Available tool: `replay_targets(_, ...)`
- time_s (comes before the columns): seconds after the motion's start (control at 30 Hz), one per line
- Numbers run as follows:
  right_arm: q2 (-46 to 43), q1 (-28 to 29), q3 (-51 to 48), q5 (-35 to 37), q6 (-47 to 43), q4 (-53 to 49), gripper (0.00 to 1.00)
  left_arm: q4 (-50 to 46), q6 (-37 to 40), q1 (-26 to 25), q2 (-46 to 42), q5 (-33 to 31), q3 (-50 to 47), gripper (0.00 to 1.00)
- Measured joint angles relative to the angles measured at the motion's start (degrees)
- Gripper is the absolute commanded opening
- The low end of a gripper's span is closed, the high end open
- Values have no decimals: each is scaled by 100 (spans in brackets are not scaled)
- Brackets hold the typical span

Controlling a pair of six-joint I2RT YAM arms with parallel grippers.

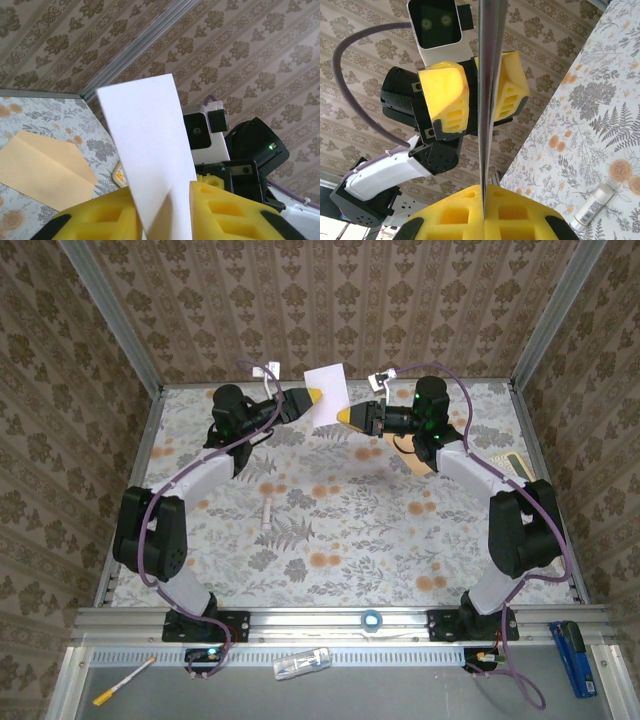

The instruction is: Place the letter into the envelope and seal it

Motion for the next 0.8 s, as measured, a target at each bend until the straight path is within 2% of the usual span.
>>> replay_targets(0.07,0,0,17,0,44,2,1,22,-11,0,0,24,0,10)
replay_targets(0.13,0,0,48,-2,52,-2,22,55,-37,0,0,48,0,7)
replay_targets(0.23,0,0,153,-11,-76,-127,48,92,-57,0,0,103,0,7)
replay_targets(0.4,0,-76,380,-55,-442,-533,72,195,-122,-7,0,267,0,7)
replay_targets(0.6,13,-236,717,-129,-723,-896,73,254,-149,-90,0,420,0,8)
replay_targets(0.8,192,-264,957,-240,-719,-898,62,251,-164,-162,0,461,0,9)
